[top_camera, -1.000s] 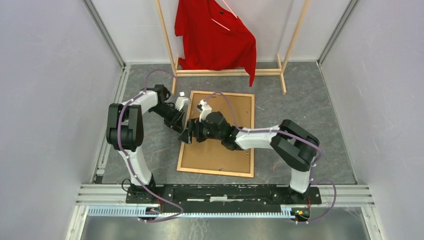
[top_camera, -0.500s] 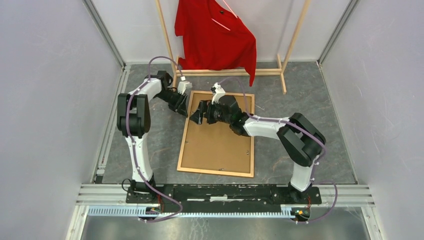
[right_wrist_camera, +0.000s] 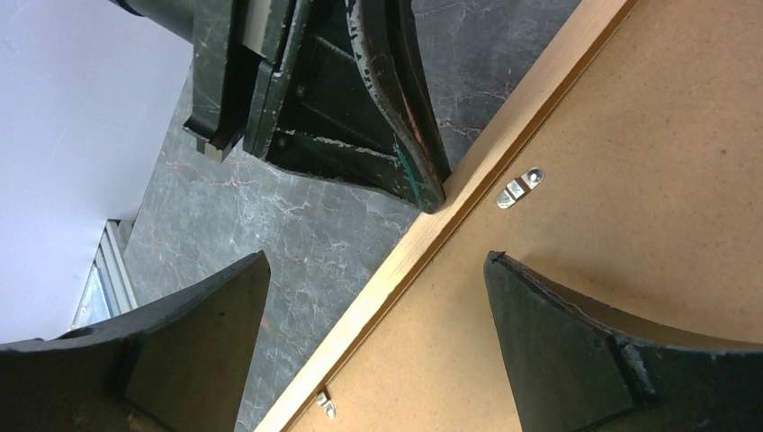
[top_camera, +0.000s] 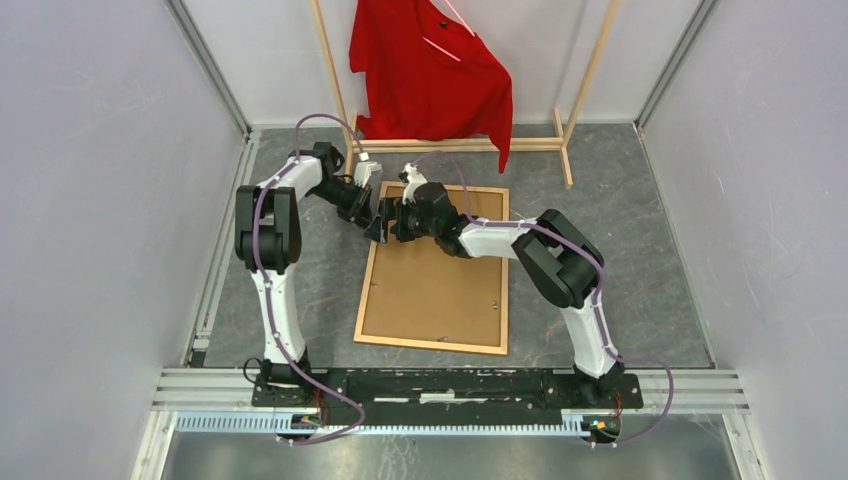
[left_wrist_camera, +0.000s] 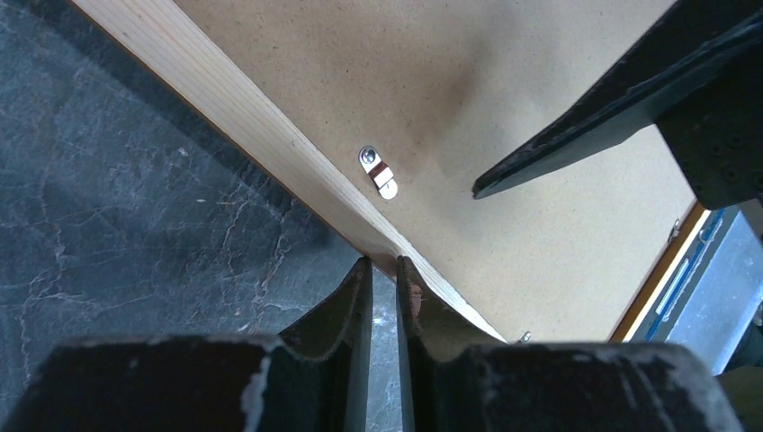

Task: Put the photo into the frame
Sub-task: Install the photo frame at the center of the board.

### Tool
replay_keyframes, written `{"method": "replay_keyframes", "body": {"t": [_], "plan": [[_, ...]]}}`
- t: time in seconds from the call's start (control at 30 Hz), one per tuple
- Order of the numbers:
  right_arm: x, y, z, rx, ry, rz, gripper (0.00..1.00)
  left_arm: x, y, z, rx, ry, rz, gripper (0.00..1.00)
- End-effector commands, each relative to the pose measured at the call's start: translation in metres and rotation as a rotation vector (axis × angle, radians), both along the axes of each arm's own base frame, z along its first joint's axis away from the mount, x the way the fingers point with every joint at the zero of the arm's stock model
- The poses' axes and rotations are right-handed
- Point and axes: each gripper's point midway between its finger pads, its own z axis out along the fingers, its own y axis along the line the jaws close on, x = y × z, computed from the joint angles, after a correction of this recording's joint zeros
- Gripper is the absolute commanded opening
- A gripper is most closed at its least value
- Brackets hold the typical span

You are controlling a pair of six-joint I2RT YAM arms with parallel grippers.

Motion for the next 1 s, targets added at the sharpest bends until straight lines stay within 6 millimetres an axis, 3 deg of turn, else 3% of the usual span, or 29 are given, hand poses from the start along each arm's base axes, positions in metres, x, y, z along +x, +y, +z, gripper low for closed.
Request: {"method": "replay_keyframes", "body": {"t": [0.0,0.6,0.97], "plan": [[0.011,0.011,0.007,0.030,-0.030,0.020,0.97,-0.009,-0.002,-0.010,-0.006,0.042,0.006,0.21],[0.023,0.010,-0.020,-0.004,-0.010,-0.010,0.97,-0.016,0.006,-0.017,0.011,0.052,0.005,0.19],[0.032,0.014,-0.023,-0.009,-0.021,-0.013,0.97,-0.021,0.007,-0.021,0.020,0.055,-0.010,0.19]]}}
